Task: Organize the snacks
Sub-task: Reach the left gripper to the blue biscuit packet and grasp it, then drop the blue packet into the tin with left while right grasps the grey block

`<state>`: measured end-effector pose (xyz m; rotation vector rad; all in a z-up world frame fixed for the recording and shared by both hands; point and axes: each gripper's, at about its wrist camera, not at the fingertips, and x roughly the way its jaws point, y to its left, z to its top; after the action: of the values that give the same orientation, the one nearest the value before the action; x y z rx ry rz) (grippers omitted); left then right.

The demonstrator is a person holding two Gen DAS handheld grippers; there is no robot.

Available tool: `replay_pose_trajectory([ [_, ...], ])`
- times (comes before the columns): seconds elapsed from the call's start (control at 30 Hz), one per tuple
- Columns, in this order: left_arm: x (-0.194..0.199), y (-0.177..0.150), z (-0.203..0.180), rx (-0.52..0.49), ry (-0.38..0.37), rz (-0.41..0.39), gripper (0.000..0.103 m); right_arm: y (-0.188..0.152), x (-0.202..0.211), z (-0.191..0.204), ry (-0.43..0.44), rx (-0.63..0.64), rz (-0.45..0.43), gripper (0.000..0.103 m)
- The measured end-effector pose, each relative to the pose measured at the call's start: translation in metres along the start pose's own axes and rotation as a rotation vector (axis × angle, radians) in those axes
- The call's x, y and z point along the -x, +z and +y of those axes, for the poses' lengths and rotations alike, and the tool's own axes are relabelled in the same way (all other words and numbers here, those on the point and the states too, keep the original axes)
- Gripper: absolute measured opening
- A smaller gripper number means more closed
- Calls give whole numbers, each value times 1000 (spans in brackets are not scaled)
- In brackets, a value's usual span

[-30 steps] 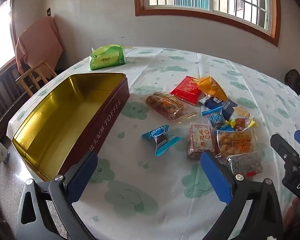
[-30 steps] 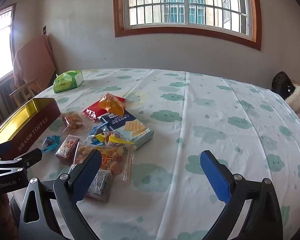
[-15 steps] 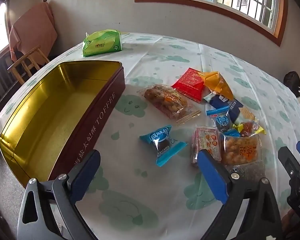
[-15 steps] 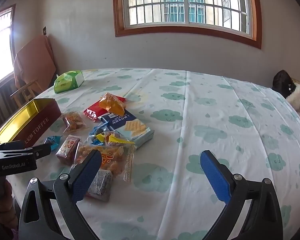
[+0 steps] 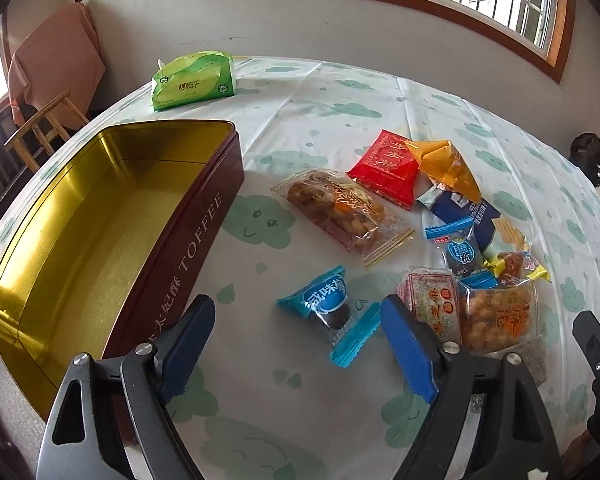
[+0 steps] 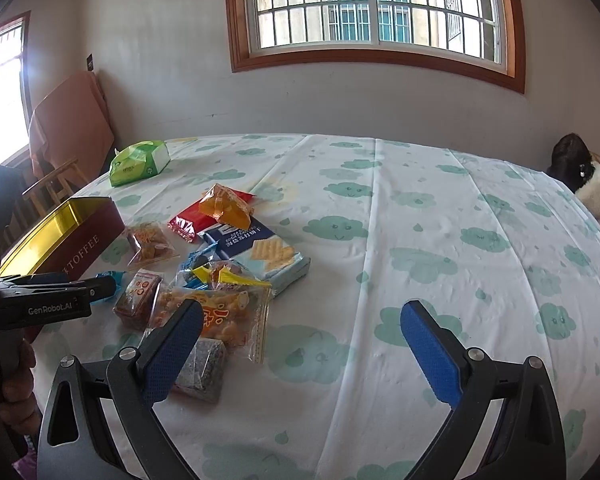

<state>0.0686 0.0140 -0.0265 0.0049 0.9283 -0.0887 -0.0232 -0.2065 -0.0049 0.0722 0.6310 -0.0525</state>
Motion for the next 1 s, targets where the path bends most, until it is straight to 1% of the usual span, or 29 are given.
replay_pose_trajectory([
  [0.1, -6, 2, 0, 4, -8, 19, 82, 0, 0, -1, 2, -1, 1, 99],
  [0.17, -10, 3, 0, 10, -25, 35, 76, 0, -1, -1, 3, -3, 3, 99],
  [0.27, -18, 3, -2, 6, -30, 65, 67, -1, -1, -1, 3, -5, 5, 99],
  [0.33, -17, 2, -4, -13, -30, 47, 61, -1, -1, -1, 4, -5, 6, 99],
  [0.5, -17, 3, -3, -10, -36, 46, 60, -1, -2, -1, 2, -7, 5, 99],
  [0.6, -17, 4, -1, 1, -48, 42, 55, -1, -2, -1, 3, -5, 6, 99],
  [0.63, -17, 5, -1, -1, -49, 38, 48, 0, -2, -1, 2, -6, 7, 99],
  [0.67, -17, 5, -1, -8, -50, 34, 38, 0, -3, -2, 3, -7, 8, 99],
  [0.7, -17, 5, -2, -21, -46, 33, 33, 0, -3, -2, 3, -7, 8, 99],
  [0.73, -17, 5, -4, -33, -36, 30, 22, 0, -3, -2, 3, -8, 9, 99],
  [0.87, -15, 4, -1, -19, -53, 26, 19, -4, -4, -2, 6, -17, 12, 99],
  [1.0, -7, 0, 0, -15, -62, 10, 19, -6, -4, -6, 15, -41, 17, 99],
])
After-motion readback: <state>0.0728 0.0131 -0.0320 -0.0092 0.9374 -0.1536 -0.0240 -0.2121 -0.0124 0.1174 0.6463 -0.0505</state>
